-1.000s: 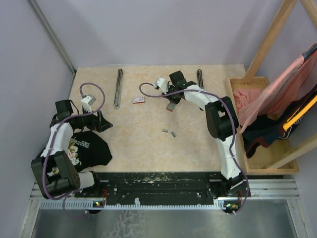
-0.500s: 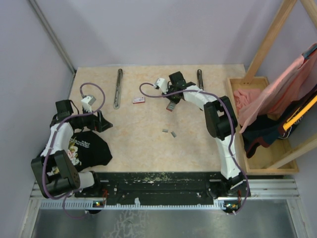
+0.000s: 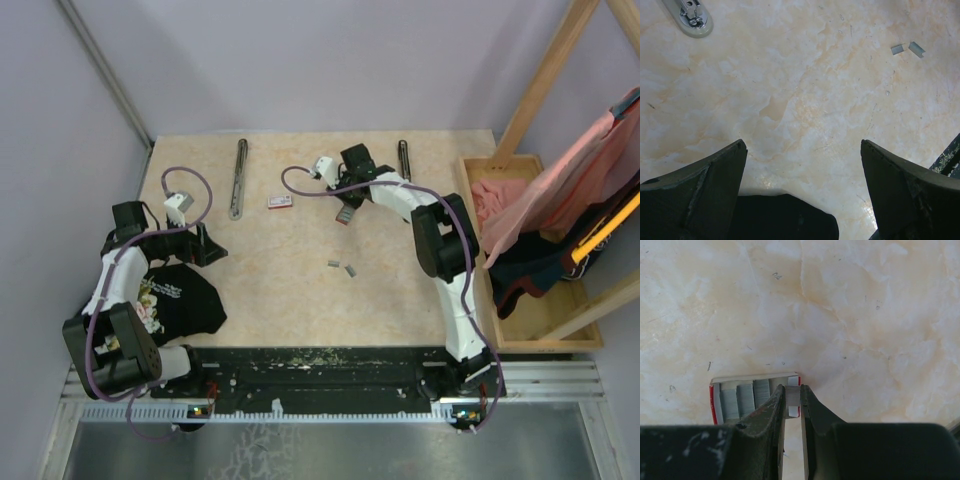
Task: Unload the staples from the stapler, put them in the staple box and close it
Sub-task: Place the staple in the staple box.
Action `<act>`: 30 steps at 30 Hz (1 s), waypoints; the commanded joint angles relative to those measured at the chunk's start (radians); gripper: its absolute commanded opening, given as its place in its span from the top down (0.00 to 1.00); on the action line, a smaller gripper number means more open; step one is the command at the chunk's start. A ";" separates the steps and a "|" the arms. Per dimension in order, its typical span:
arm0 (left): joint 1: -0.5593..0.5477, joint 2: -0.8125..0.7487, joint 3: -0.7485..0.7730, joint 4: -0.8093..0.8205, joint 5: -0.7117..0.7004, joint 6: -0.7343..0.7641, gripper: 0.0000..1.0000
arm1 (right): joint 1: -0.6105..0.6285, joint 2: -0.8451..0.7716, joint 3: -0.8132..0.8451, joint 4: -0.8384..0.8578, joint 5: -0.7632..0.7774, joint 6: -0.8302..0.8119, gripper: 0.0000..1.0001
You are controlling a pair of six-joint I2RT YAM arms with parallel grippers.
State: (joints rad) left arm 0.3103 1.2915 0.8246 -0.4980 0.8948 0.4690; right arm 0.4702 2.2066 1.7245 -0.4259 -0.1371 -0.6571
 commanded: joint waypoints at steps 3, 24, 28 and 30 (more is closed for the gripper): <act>0.006 0.006 0.033 -0.004 0.023 0.012 0.00 | -0.001 0.019 0.056 0.027 -0.021 0.014 0.85; 0.006 0.005 0.033 -0.004 0.022 0.013 0.00 | -0.001 0.030 0.059 0.015 -0.025 0.016 0.77; 0.006 0.005 0.033 -0.004 0.021 0.011 0.00 | -0.001 0.030 0.064 0.009 -0.024 0.017 0.76; 0.006 0.005 0.033 -0.003 0.021 0.012 0.00 | -0.001 0.030 0.066 0.007 -0.026 0.016 0.76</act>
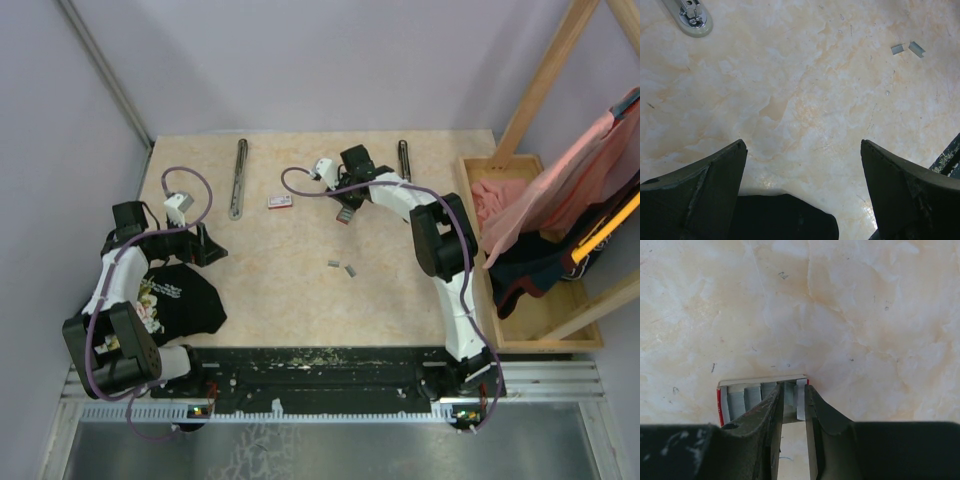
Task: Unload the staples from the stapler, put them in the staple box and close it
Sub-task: Place the staple in the staple box.
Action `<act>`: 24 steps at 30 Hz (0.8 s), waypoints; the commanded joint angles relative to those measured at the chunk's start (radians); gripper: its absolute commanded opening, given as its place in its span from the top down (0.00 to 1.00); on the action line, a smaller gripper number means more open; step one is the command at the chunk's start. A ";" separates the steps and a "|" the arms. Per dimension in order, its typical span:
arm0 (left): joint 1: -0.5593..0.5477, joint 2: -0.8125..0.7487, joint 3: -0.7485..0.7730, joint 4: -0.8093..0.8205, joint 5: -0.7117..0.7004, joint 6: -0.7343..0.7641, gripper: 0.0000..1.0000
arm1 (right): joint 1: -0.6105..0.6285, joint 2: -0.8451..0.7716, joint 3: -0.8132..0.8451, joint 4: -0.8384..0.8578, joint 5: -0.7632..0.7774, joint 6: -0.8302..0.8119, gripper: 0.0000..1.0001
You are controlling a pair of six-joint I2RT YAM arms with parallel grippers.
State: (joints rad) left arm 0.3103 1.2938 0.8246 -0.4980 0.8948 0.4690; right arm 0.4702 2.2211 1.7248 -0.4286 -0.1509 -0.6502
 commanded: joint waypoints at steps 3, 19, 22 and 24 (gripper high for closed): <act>0.006 0.003 0.033 -0.004 0.021 0.012 0.00 | -0.001 0.012 0.069 0.008 -0.012 0.010 0.75; 0.006 -0.002 0.032 -0.003 0.021 0.013 0.00 | -0.001 -0.048 0.077 0.025 0.056 0.015 0.67; 0.006 -0.004 0.031 -0.004 0.021 0.013 0.00 | -0.002 -0.041 0.069 0.027 0.075 0.004 0.65; 0.006 -0.002 0.032 -0.004 0.021 0.014 0.00 | -0.004 -0.043 0.061 0.034 0.076 0.005 0.64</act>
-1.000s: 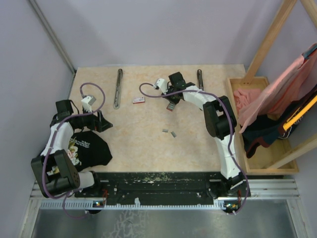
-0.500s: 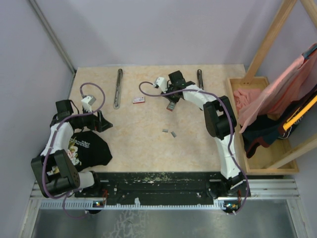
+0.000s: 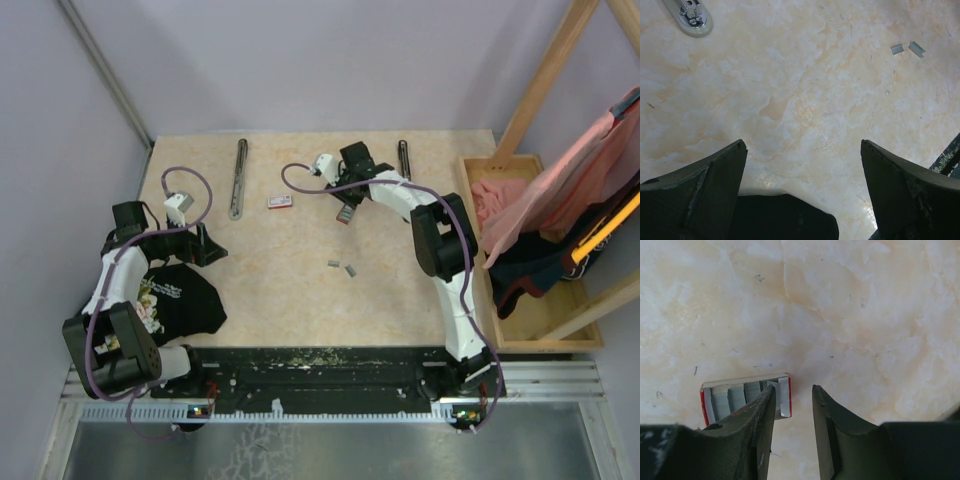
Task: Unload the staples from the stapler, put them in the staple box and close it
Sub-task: Place the staple in the staple box, then adjust the staple in the staple box.
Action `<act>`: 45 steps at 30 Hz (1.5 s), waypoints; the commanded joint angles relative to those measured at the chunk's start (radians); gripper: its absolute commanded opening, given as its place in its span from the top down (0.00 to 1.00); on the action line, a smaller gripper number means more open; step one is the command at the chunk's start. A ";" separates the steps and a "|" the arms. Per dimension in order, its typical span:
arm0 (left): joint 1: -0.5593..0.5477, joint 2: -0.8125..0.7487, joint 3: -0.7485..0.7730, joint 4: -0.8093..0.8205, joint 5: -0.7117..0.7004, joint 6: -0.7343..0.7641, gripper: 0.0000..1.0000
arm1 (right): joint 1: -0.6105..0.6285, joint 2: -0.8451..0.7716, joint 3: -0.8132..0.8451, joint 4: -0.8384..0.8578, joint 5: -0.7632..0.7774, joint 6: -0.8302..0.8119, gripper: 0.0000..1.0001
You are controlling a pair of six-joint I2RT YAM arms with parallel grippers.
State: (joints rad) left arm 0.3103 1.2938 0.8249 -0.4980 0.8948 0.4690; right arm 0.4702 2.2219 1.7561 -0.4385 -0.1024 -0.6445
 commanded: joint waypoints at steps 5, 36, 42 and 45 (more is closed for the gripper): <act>0.006 -0.001 0.031 -0.004 0.021 0.014 0.00 | -0.011 -0.048 0.028 0.050 0.024 0.004 0.63; 0.006 0.001 0.033 -0.004 0.023 0.012 0.00 | -0.019 0.005 0.005 0.035 0.041 -0.012 0.63; 0.006 0.003 0.033 -0.004 0.022 0.012 0.00 | -0.019 0.010 0.004 0.032 0.038 -0.013 0.63; 0.006 0.002 0.033 -0.004 0.022 0.012 0.00 | -0.019 0.012 0.004 0.031 0.034 -0.012 0.63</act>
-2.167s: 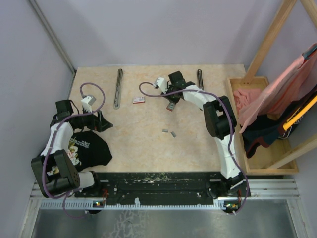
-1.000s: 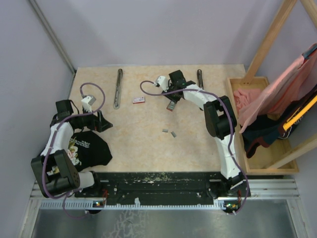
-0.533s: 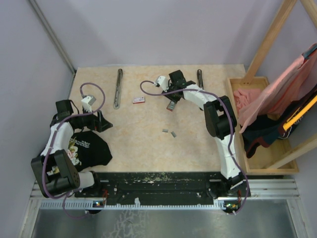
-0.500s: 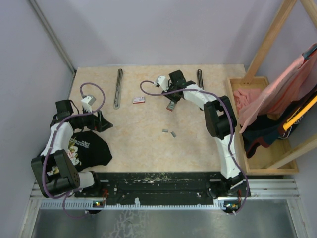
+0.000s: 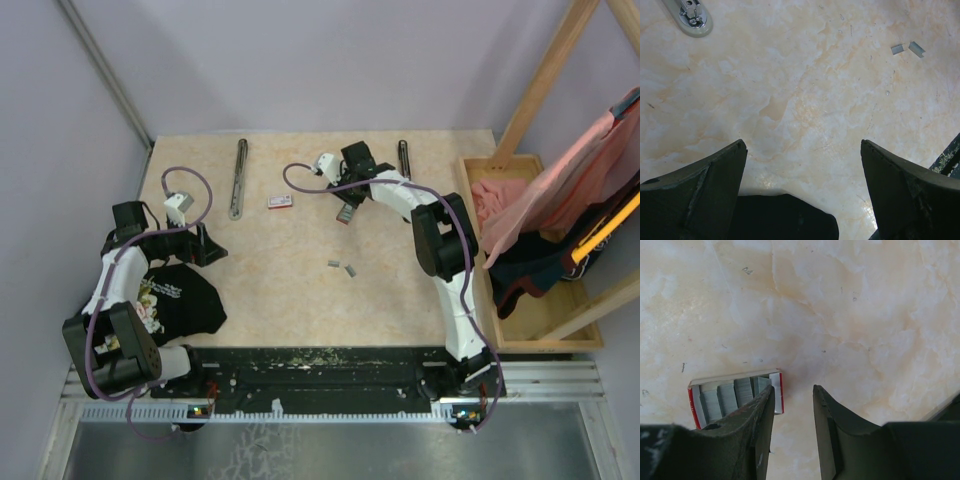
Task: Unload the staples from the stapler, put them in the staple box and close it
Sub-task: Adjust the staple in the staple box.
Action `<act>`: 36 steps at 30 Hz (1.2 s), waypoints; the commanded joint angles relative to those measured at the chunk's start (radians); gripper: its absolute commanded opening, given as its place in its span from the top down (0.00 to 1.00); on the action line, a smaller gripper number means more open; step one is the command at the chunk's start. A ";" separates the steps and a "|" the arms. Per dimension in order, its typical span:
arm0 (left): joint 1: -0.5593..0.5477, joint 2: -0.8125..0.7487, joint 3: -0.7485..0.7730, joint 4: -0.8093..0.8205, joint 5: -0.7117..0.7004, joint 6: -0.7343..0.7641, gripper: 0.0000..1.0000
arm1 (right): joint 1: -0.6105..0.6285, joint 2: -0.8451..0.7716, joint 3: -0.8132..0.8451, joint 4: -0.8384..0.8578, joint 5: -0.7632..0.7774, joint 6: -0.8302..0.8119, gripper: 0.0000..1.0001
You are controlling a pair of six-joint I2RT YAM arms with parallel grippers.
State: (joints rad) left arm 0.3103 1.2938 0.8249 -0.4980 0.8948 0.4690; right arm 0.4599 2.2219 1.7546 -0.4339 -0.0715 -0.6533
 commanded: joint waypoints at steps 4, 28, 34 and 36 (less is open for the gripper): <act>0.007 0.002 0.033 -0.004 0.021 0.012 0.00 | -0.009 0.018 0.005 0.021 0.001 -0.004 0.63; 0.006 0.003 0.033 -0.005 0.021 0.013 0.00 | -0.009 -0.049 0.042 0.037 0.024 0.019 0.63; 0.007 0.001 0.033 -0.006 0.021 0.012 0.00 | -0.009 -0.066 0.045 0.035 0.015 0.026 0.63; 0.007 0.000 0.033 -0.006 0.022 0.012 0.00 | -0.010 -0.068 0.046 0.033 0.012 0.026 0.63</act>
State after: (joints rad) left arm 0.3103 1.2938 0.8288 -0.4988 0.8948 0.4690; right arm 0.4595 2.2433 1.7550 -0.4301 -0.0605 -0.6426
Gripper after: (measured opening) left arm 0.998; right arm 0.370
